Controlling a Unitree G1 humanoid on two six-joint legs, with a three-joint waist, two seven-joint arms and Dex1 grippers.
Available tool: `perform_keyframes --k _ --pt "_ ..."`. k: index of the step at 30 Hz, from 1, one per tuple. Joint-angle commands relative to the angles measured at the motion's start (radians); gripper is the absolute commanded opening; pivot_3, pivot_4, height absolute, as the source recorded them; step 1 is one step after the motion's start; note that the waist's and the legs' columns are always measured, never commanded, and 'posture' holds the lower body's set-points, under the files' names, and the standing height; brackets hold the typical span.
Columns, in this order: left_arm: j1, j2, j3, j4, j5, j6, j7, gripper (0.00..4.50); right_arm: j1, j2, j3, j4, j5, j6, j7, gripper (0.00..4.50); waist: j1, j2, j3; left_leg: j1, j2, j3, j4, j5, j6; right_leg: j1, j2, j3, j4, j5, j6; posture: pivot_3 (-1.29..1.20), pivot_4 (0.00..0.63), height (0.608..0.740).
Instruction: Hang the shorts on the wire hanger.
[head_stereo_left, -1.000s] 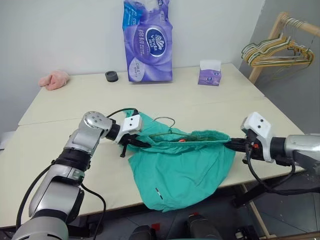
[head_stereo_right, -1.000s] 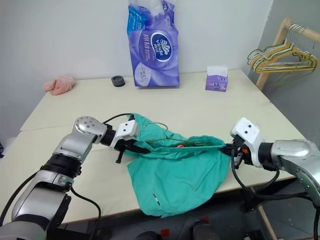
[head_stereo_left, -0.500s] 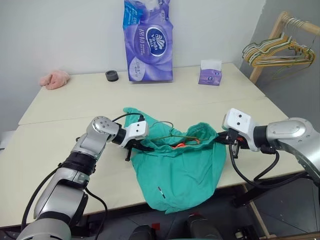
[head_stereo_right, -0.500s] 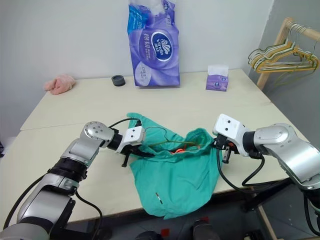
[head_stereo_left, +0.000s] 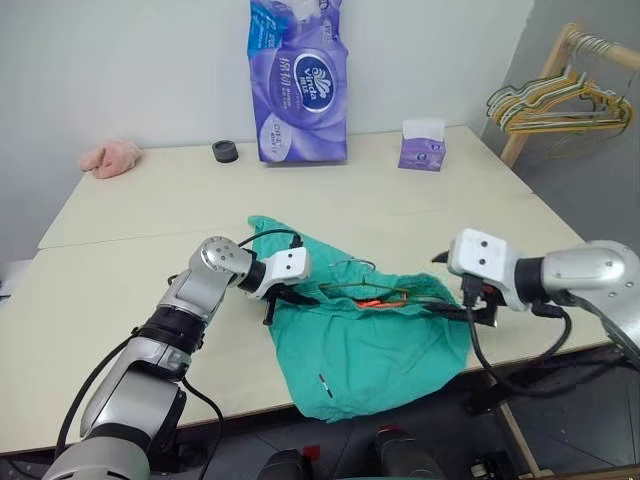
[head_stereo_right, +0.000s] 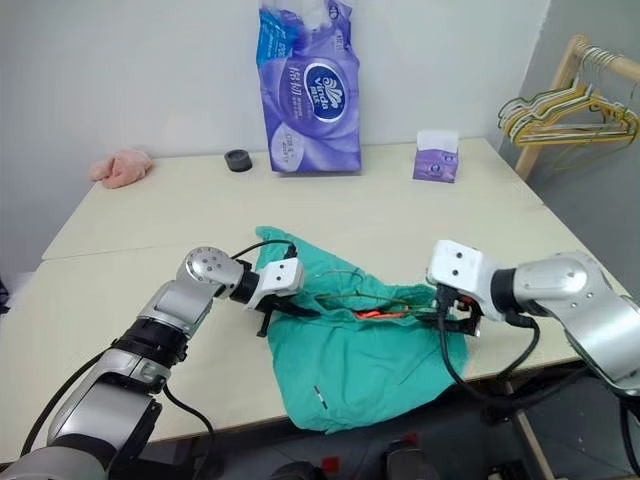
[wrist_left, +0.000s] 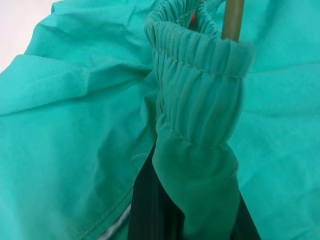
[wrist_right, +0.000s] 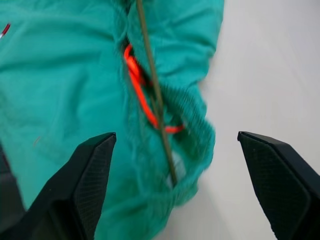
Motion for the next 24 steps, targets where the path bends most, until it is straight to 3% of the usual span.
perform_keyframes --k 1,5,13,16,24 --pt "-0.004 0.007 0.008 -0.039 -0.006 -0.008 0.004 0.0 0.057 -0.023 -0.111 -0.019 0.009 0.015 -0.013 4.17 0.0 0.0 0.0 0.0 0.0 0.0 0.0 0.0 0.0 0.0 0.0 0.0 0.0 0.0 0.0 -0.22 0.055 0.74" --pt "-0.006 0.007 0.005 -0.037 -0.004 -0.011 0.002 0.0 0.173 0.005 -0.181 -0.012 0.019 0.056 -0.045 4.17 0.0 0.0 0.0 0.0 0.0 0.0 0.0 0.0 0.0 0.0 0.0 0.0 0.001 0.0 0.0 -0.22 0.054 0.74" --pt "-0.016 0.004 0.0 -0.027 0.001 -0.018 0.0 0.0 0.202 0.135 -0.113 0.009 0.003 0.081 -0.135 4.17 -0.002 0.0 0.0 0.001 0.0 0.001 0.0 0.0 0.0 0.0 0.0 0.0 0.001 0.0 0.0 -0.22 0.051 0.74" --pt "-0.013 0.007 0.0 -0.032 0.0 -0.017 -0.001 0.0 0.194 0.168 -0.087 0.022 -0.014 0.073 -0.162 3.53 -0.002 0.0 0.0 0.001 0.0 0.001 0.0 0.0 0.0 0.0 0.0 0.0 0.001 0.0 0.0 -0.22 0.05 0.74" --pt "-0.003 0.016 0.002 -0.045 -0.002 -0.013 -0.001 0.0 0.176 0.172 -0.081 0.013 -0.006 0.076 -0.175 0.84 -0.002 0.0 0.0 0.0 -0.001 0.0 0.0 0.0 0.0 0.0 0.0 0.0 0.001 0.0 0.0 -0.21 0.048 0.74"
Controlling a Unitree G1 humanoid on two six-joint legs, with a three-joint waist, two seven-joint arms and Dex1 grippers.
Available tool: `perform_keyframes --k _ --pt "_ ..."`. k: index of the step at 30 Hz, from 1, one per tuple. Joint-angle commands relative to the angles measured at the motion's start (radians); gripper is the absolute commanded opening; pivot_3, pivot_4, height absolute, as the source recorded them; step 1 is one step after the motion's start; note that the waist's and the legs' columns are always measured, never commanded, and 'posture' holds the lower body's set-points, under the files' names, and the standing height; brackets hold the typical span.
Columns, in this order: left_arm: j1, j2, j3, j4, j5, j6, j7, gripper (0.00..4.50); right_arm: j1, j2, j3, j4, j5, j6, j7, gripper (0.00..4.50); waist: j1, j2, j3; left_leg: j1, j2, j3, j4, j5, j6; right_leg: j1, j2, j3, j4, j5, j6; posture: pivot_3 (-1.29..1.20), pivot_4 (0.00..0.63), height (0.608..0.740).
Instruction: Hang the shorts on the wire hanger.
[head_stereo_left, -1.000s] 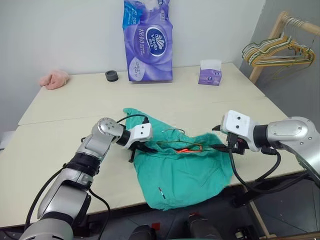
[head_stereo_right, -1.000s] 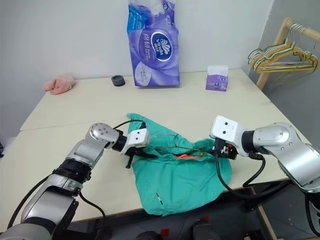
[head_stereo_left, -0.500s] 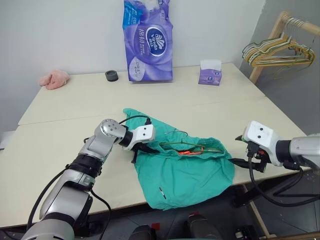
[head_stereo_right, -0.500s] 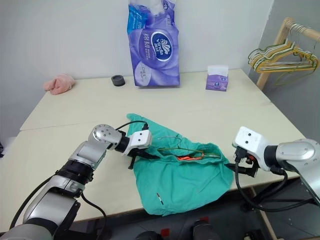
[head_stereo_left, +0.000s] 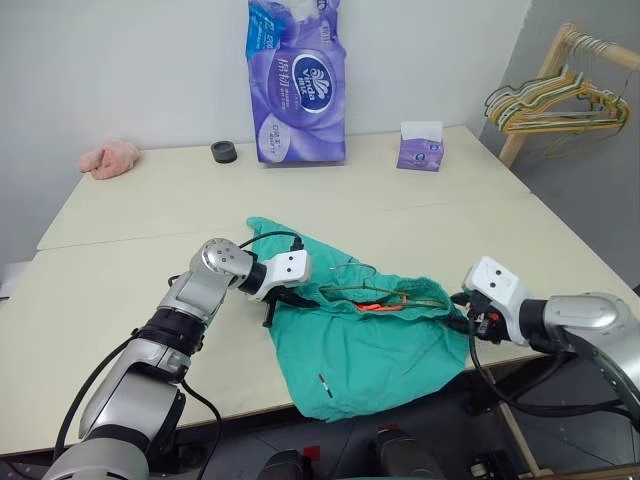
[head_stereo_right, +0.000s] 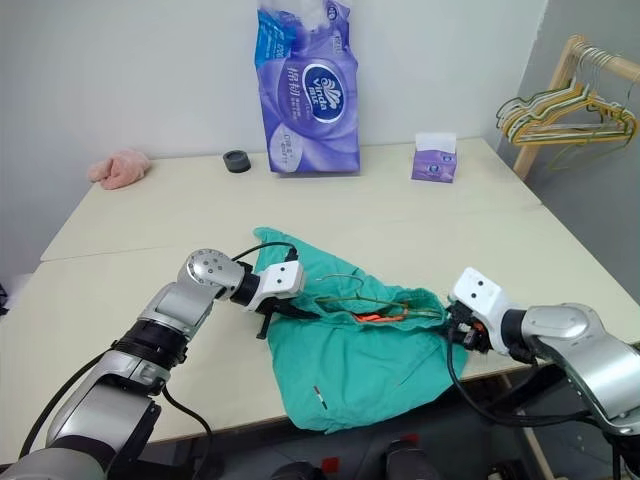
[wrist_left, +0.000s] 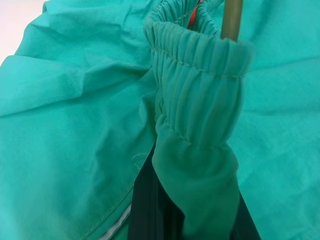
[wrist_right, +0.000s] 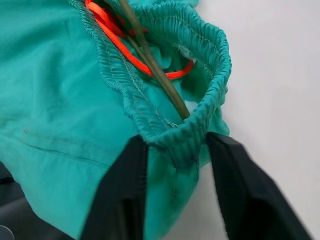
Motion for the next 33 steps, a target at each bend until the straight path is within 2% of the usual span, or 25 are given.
perform_keyframes --k 1,2,3,11,17,21,27,33 --pt "-0.003 0.016 0.009 -0.042 -0.005 -0.005 -0.001 0.0 -0.02 -0.012 -0.016 -0.029 -0.006 -0.008 -0.005 0.48 0.0 0.0 0.0 0.0 0.0 0.0 0.0 0.0 0.0 0.0 0.0 0.0 0.0 0.0 0.0 -0.21 0.048 0.74" --pt "-0.002 0.017 0.009 -0.043 -0.004 -0.005 -0.002 0.0 -0.021 -0.018 -0.015 -0.033 -0.009 -0.011 -0.005 0.11 0.0 0.0 0.0 0.0 0.0 0.0 0.0 0.0 0.0 0.0 0.0 0.0 0.0 0.0 0.0 -0.21 0.048 0.74" --pt "-0.001 0.019 0.009 -0.044 -0.004 -0.004 -0.002 0.0 -0.023 -0.02 -0.02 -0.039 -0.005 -0.009 -0.003 0.03 0.0 0.0 0.0 0.0 0.0 0.0 0.0 0.0 0.0 0.0 0.0 0.0 0.0 0.0 0.0 -0.21 0.048 0.74" --pt "0.0 0.031 0.002 -0.043 0.002 -0.005 -0.012 0.0 -0.02 -0.04 -0.099 -0.022 0.032 -0.011 0.027 0.03 0.0 0.0 0.0 0.0 0.0 0.0 0.0 0.0 0.0 0.0 0.0 0.0 0.0 0.0 0.0 -0.21 0.049 0.74" --pt "0.003 0.043 0.004 -0.045 0.003 -0.002 -0.015 0.0 -0.052 -0.166 -0.131 -0.022 0.032 -0.081 0.133 0.03 0.0 0.0 0.0 0.0 0.0 0.0 0.0 0.0 0.0 0.0 0.0 0.0 0.0 0.0 0.0 -0.2 0.05 0.74" --pt "0.002 0.034 0.004 -0.05 0.003 0.003 -0.005 0.0 -0.161 -0.149 -0.026 -0.052 0.023 -0.092 0.14 0.03 -0.002 0.0 0.0 0.0 0.0 0.0 0.0 0.0 0.0 0.0 0.0 0.0 0.0 0.0 0.0 -0.21 0.05 0.74" --pt "-0.012 0.015 -0.001 -0.055 0.002 0.009 0.005 0.0 -0.331 -0.055 0.171 -0.043 -0.032 -0.084 0.138 0.03 -0.005 0.0 0.0 0.0 0.0 0.0 0.0 0.0 0.0 0.0 0.0 0.0 0.0 0.0 0.0 -0.21 0.049 0.74" --pt "-0.007 0.012 0.003 -0.063 0.005 0.016 0.008 0.0 -0.403 -0.031 0.246 -0.035 -0.074 -0.093 0.162 0.03 0.0 0.0 0.0 0.0 0.0 0.0 0.0 0.0 0.0 0.0 -0.001 -0.001 0.0 0.0 0.0 -0.21 0.049 0.74"
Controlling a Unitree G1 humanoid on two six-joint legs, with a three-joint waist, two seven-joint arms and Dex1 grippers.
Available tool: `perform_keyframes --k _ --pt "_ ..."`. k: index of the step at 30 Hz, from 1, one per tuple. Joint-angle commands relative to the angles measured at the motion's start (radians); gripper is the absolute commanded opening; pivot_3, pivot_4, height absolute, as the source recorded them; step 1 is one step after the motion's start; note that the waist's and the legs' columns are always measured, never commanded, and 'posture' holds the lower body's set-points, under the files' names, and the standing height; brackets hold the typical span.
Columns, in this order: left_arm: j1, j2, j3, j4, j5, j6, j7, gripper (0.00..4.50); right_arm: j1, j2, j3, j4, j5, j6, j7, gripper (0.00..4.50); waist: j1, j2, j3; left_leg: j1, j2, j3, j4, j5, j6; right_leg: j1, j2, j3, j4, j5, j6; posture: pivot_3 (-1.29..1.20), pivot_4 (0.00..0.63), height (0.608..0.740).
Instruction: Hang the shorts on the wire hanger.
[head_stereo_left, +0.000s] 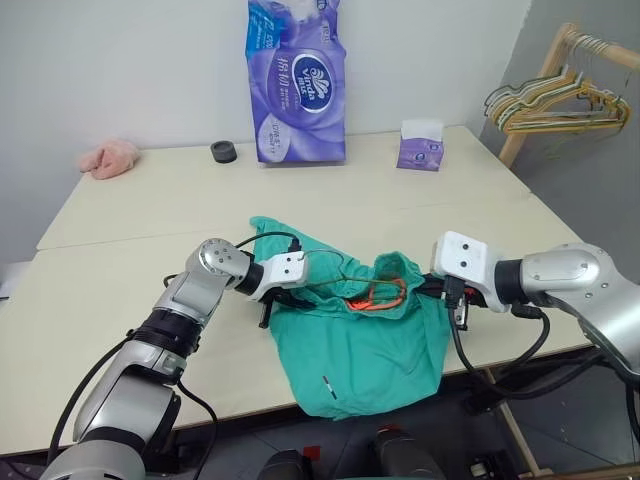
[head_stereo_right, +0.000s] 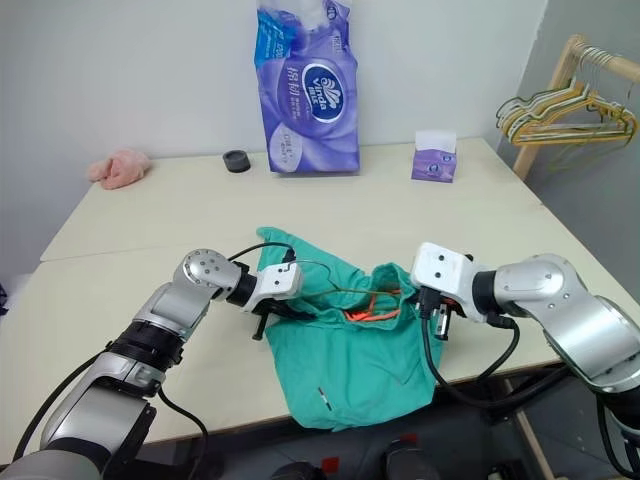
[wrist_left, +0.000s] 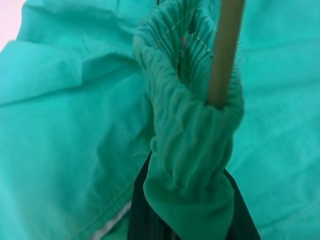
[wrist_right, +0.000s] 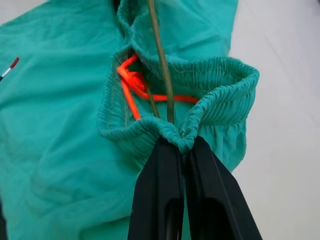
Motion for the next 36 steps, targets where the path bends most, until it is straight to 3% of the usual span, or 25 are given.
perform_keyframes --k 1,8,12,22,28,36 --pt "-0.015 -0.009 0.005 -0.036 -0.01 -0.003 0.008 0.0 -0.034 0.009 0.027 -0.015 -0.029 -0.03 0.016 0.03 -0.001 0.0 0.0 0.0 0.0 0.0 0.0 0.0 0.0 0.0 0.0 0.0 0.0 0.0 0.0 -0.21 0.048 0.74" --pt "-0.014 -0.019 0.003 -0.04 -0.01 -0.001 0.007 0.0 -0.025 0.018 0.053 -0.009 -0.11 -0.079 0.0 0.03 -0.004 0.0 0.0 0.0 0.0 0.0 0.0 0.0 0.0 0.0 0.0 0.0 0.0 0.0 0.0 -0.22 0.047 0.74" --pt "-0.013 -0.02 0.002 -0.043 -0.01 -0.002 0.006 0.0 0.018 -0.013 0.016 -0.03 -0.116 -0.089 0.014 1.07 -0.002 0.0 0.0 0.0 0.0 0.0 0.0 0.0 0.0 0.0 0.0 0.0 0.0 0.0 0.0 -0.22 0.047 0.74" --pt "-0.003 -0.028 -0.002 -0.05 -0.007 -0.003 0.003 0.0 0.203 -0.056 -0.161 -0.08 -0.023 0.019 0.007 4.37 -0.003 0.0 0.0 0.0 0.0 0.0 0.0 0.0 0.0 0.0 -0.001 0.0 0.001 0.0 0.0 -0.23 0.051 0.74" --pt "-0.003 -0.031 -0.006 -0.048 -0.005 -0.009 -0.003 0.0 0.281 -0.046 -0.182 -0.031 -0.038 0.016 -0.03 4.37 -0.004 0.0 0.0 0.0 -0.001 0.0 0.0 0.0 0.0 0.0 -0.001 0.0 0.001 0.0 0.0 -0.23 0.053 0.74" --pt "0.001 -0.024 -0.01 -0.05 -0.003 -0.017 -0.007 0.0 0.278 -0.029 -0.151 0.093 -0.051 -0.026 -0.033 4.37 -0.004 0.0 0.0 0.0 -0.001 0.0 0.0 0.0 0.0 0.0 -0.001 0.0 0.001 0.0 0.0 -0.22 0.05 0.74"
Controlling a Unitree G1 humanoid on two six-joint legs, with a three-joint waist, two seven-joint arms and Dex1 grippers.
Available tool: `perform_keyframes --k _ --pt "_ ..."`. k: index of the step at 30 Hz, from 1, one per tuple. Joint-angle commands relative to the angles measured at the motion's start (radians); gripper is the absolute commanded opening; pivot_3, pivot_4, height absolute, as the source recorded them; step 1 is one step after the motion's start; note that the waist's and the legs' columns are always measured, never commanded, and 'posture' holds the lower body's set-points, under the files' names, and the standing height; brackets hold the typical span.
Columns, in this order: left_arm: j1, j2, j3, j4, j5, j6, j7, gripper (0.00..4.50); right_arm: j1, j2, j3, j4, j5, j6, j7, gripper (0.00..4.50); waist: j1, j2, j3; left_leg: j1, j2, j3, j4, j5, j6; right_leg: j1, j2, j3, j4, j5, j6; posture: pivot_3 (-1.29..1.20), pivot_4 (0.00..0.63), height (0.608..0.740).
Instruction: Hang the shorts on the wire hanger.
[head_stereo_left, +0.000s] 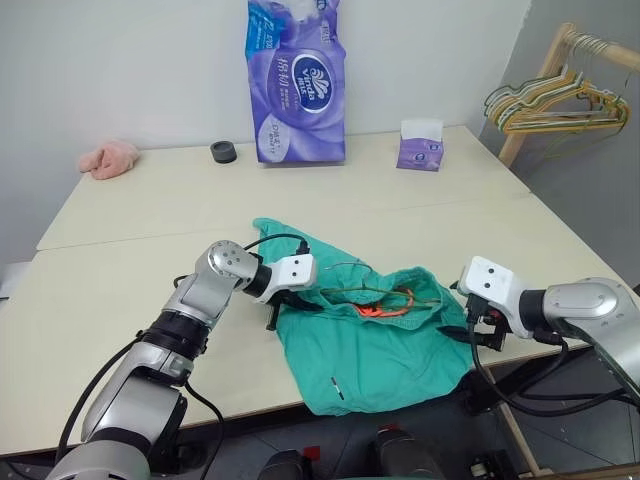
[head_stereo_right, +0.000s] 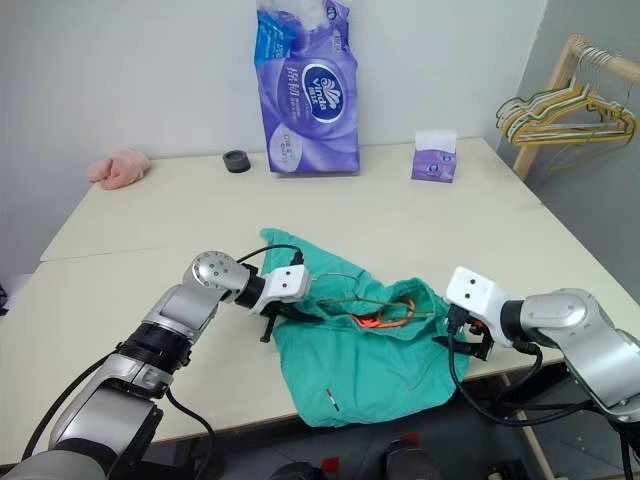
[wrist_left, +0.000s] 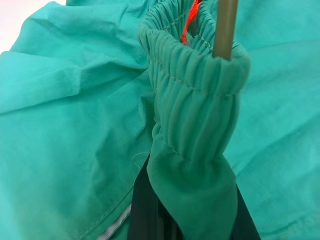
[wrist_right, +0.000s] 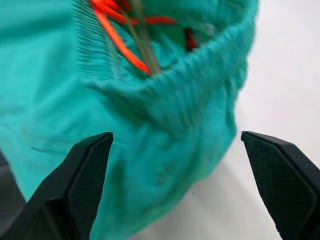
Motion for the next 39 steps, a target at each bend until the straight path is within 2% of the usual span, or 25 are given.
perform_keyframes --k 1,4,9,13,23,27,33,37,39 --pt "-0.005 0.007 -0.001 -0.028 -0.006 -0.016 -0.004 0.0 -0.036 0.013 0.01 0.027 -0.006 -0.029 0.014 4.37 0.0 0.0 0.0 0.0 0.0 0.0 0.0 0.0 0.0 0.0 0.0 0.0 0.0 0.0 0.0 -0.22 0.049 0.74" --pt "-0.005 0.008 -0.001 -0.028 -0.007 -0.017 -0.005 0.0 -0.069 0.013 0.06 0.049 -0.022 -0.055 0.042 4.37 -0.002 0.0 0.0 0.0 0.0 0.0 0.0 0.0 0.0 0.0 0.0 0.0 0.0 0.0 0.0 -0.22 0.049 0.74" --pt "-0.004 0.008 -0.003 -0.03 -0.007 -0.018 -0.004 0.0 -0.187 0.077 0.196 0.129 -0.067 -0.075 0.079 4.37 -0.005 0.0 0.0 0.0 0.0 0.0 0.0 0.0 0.0 0.0 0.0 0.0 0.0 0.0 0.0 -0.21 0.048 0.74" --pt "-0.001 0.008 -0.001 -0.036 -0.009 -0.013 -0.001 0.0 -0.218 0.091 0.241 0.17 -0.101 -0.094 0.097 3.53 0.0 0.0 0.0 0.0 0.0 0.0 0.0 0.0 0.0 0.0 0.0 0.0 0.0 0.0 0.0 -0.2 0.046 0.74" --pt "0.005 -0.019 0.03 -0.043 -0.035 -0.008 0.045 0.0 -0.231 0.111 0.218 0.151 -0.092 -0.08 0.117 0.13 0.0 0.0 0.0 0.0 0.0 -0.001 0.0 0.0 0.0 0.0 -0.001 0.0 0.001 0.0 0.0 -0.2 0.046 0.74" --pt "0.002 -0.042 0.062 -0.047 -0.092 0.056 0.033 0.0 -0.219 0.11 0.193 0.11 -0.075 -0.055 0.121 0.02 -0.001 0.0 0.0 0.0 0.0 -0.001 0.0 0.0 0.0 0.0 -0.001 0.0 0.001 0.0 0.0 -0.21 0.044 0.74" --pt "-0.005 -0.05 0.121 -0.041 -0.164 0.133 0.026 1.61 -0.188 0.082 0.133 0.039 -0.038 -0.016 0.142 0.0 0.0 0.0 0.0 0.0 0.0 -0.001 0.0 0.0 0.0 0.0 -0.001 -0.001 0.001 0.0 0.0 -0.21 0.046 0.74" --pt "-0.042 -0.004 0.171 0.009 -0.216 0.197 -0.013 2.75 -0.166 0.051 0.103 0.009 -0.015 -0.007 0.154 0.0 -0.002 0.0 0.0 0.0 0.0 -0.001 0.0 0.0 0.0 0.0 -0.001 -0.001 0.001 0.0 0.0 -0.21 0.047 0.74" --pt "-0.071 0.03 0.192 0.056 -0.237 0.231 -0.044 2.75 -0.153 0.031 0.087 -0.002 -0.005 -0.008 0.162 0.0 -0.002 0.0 0.0 0.0 0.0 -0.001 0.0 0.0 0.0 0.0 -0.001 -0.001 0.001 0.0 0.0 -0.21 0.047 0.74"
